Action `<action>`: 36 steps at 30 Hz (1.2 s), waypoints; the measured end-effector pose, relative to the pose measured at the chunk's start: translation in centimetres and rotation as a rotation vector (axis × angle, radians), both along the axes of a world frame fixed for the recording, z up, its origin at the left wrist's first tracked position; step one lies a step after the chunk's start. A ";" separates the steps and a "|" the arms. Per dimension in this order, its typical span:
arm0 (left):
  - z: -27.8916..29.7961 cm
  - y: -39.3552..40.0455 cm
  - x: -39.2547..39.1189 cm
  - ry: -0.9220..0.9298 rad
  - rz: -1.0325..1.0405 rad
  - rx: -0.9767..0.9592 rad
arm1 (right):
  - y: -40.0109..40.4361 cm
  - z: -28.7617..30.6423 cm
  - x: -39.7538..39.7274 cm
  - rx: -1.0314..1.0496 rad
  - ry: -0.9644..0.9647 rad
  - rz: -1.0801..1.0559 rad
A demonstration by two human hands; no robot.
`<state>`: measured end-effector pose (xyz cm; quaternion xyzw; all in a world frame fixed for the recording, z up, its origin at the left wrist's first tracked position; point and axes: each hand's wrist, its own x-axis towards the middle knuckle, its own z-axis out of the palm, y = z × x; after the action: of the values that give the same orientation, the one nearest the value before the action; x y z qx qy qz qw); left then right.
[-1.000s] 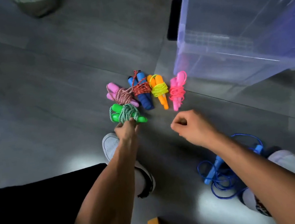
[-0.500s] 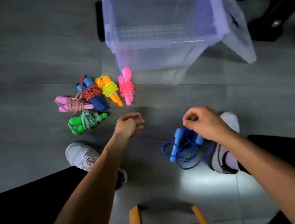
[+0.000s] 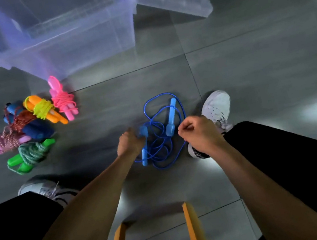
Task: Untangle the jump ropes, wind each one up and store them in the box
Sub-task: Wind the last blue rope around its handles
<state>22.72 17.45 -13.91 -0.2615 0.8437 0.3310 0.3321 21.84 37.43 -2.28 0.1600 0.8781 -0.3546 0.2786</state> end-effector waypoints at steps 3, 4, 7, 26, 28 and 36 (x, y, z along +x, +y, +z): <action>-1.3 1.7 -0.9 -0.083 -0.091 -0.074 | 0.7 -0.6 0.0 -0.020 0.016 -0.014; -1.6 2.0 -1.2 -0.099 -0.098 -0.092 | 1.0 -0.5 -0.1 -0.030 0.015 -0.028; -0.6 2.5 -2.3 -0.061 -0.077 -0.069 | 1.8 -0.4 -0.3 -0.063 0.020 -0.071; 28.6 -7.5 -2.0 0.659 -0.100 0.665 | -6.8 14.5 -3.7 -0.297 0.325 0.421; 30.1 -9.4 -1.6 0.681 -0.015 0.599 | -8.0 16.6 -3.9 -0.312 0.355 0.440; 33.1 -13.0 -2.3 0.600 0.223 0.491 | -9.8 20.1 -4.4 -0.295 0.470 0.434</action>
<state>20.43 4.50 19.15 -0.1559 0.7654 0.6184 0.0858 17.41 27.67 17.86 -0.1583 0.8711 -0.4374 0.1577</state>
